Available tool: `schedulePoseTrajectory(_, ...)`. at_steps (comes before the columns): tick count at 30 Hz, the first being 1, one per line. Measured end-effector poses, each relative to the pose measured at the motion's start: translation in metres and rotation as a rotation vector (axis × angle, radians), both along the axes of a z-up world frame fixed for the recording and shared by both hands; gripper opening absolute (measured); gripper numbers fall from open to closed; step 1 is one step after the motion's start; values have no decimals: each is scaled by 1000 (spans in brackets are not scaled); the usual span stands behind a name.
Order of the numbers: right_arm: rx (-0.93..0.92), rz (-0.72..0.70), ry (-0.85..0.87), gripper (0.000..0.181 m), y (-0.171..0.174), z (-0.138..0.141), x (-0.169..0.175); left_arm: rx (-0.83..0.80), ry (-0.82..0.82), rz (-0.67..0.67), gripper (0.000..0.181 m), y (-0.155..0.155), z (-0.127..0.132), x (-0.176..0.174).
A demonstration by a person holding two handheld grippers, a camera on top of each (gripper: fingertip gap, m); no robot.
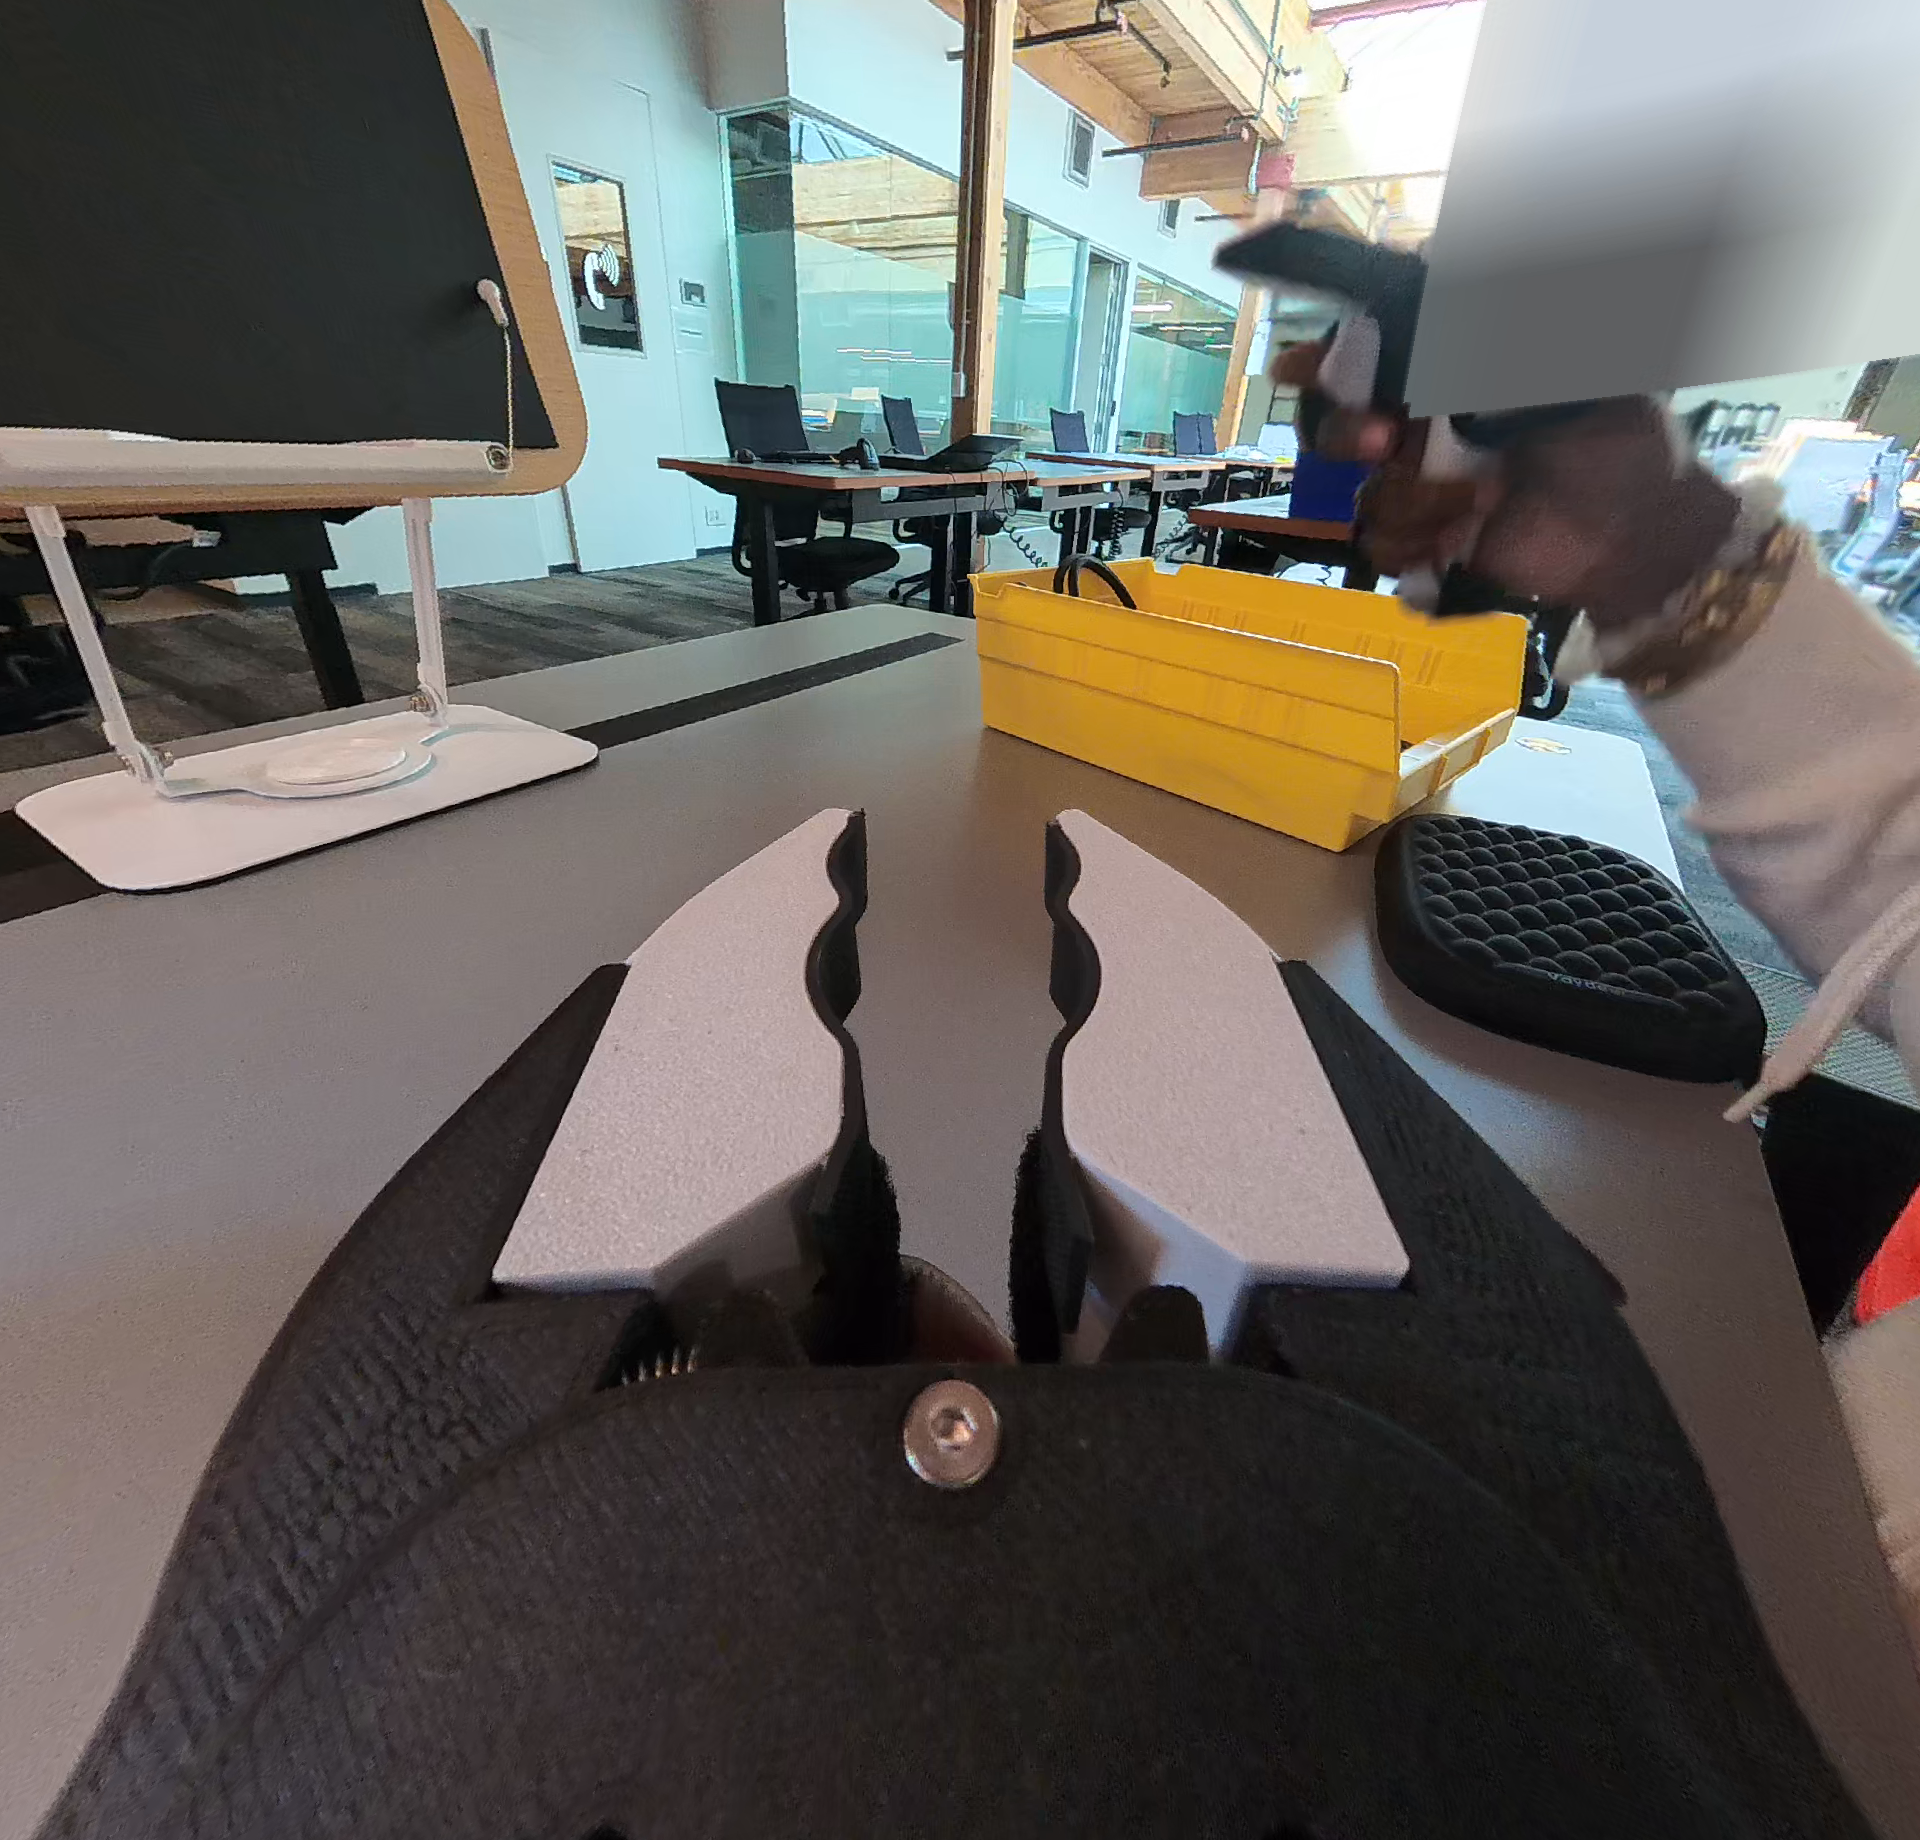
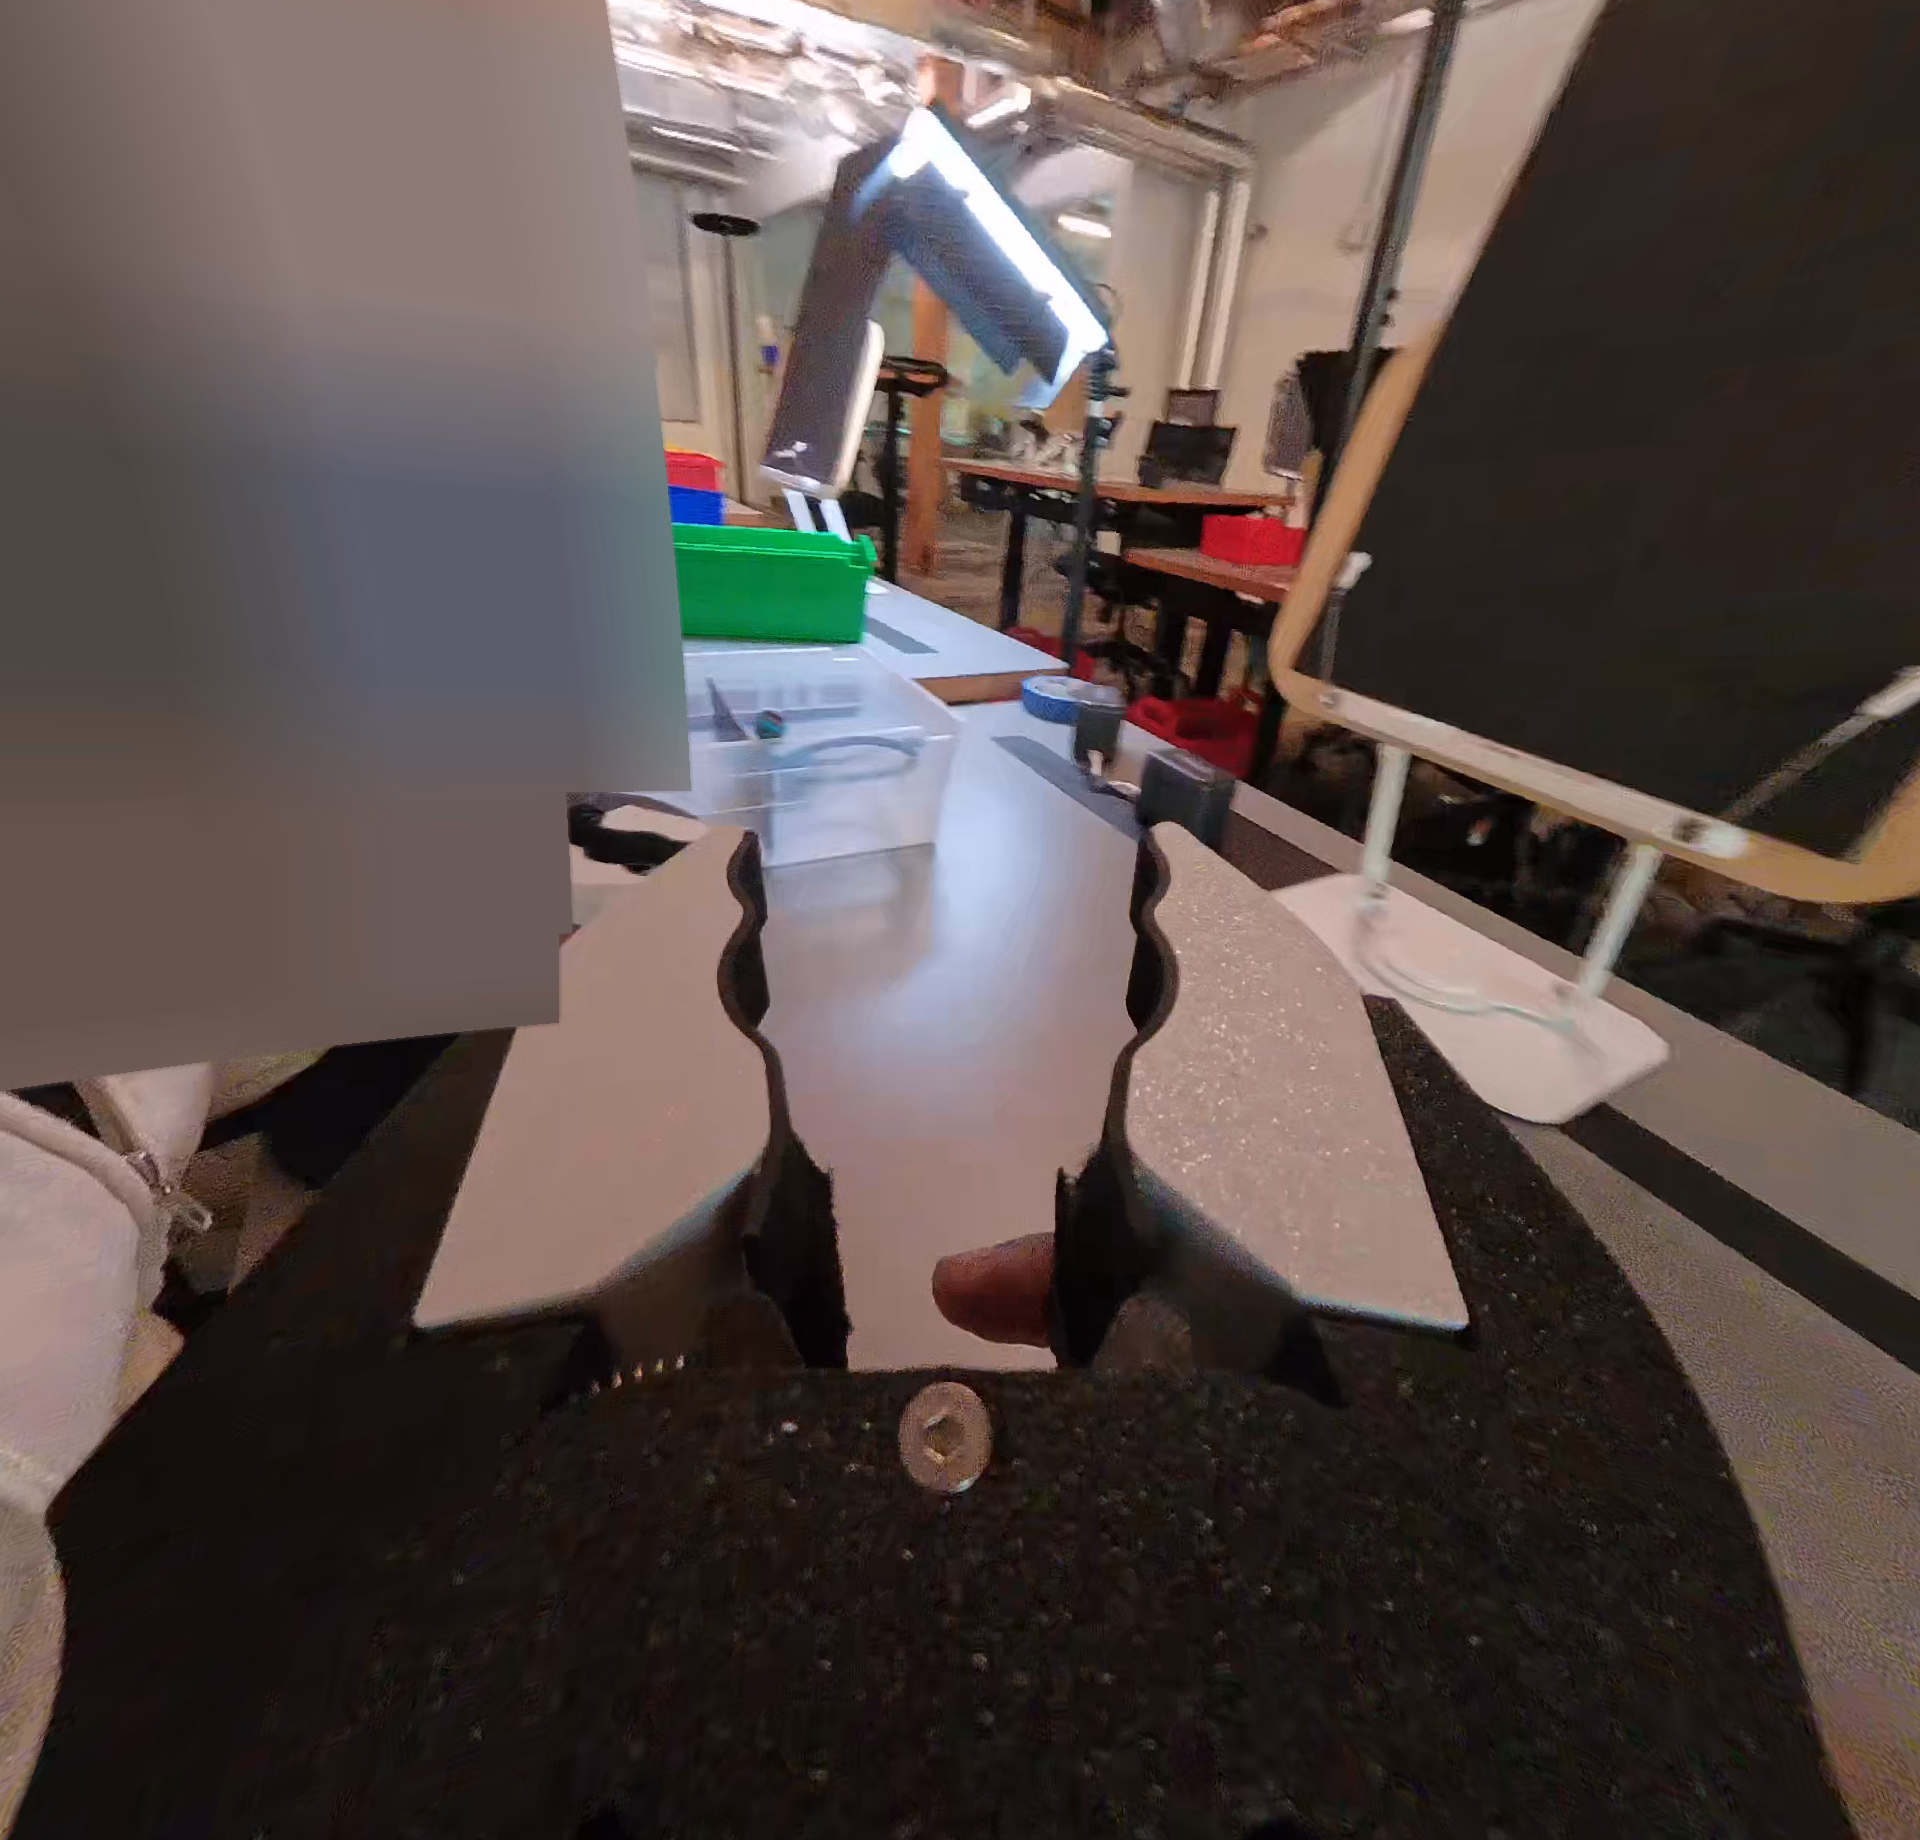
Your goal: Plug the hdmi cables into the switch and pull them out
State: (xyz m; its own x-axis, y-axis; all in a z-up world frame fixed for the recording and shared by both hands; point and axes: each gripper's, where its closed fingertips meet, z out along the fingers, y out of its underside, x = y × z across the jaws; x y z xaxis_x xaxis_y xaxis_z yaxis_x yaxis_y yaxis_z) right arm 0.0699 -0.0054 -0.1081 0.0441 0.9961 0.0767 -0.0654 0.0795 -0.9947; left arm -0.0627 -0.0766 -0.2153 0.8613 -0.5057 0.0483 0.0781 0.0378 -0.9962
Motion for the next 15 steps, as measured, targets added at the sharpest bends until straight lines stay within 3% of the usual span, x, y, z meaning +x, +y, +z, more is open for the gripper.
schedulePoseTrajectory(4, 52, 97, -61, 68, -29, -81, -58, 4, 4, -12, 32, -1, 1, 3)
schedulePoseTrajectory(7, 128, 124, -308, 72, -36, -134, -73, 16, 9, -14, 33, -5, 4, 5)
schedulePoseTrajectory(9, 197, 123, -341, 68, -38, -143, -76, 26, -4, -32, 33, -11, 14, 7)
schedulePoseTrajectory(12, 129, 167, -296, 67, -43, -143, -77, 66, 17, -96, 34, -33, 49, 6)
schedulePoseTrajectory(15, 97, 151, -267, 66, -37, -139, -75, 49, 182, 9, 35, -49, 81, -42)
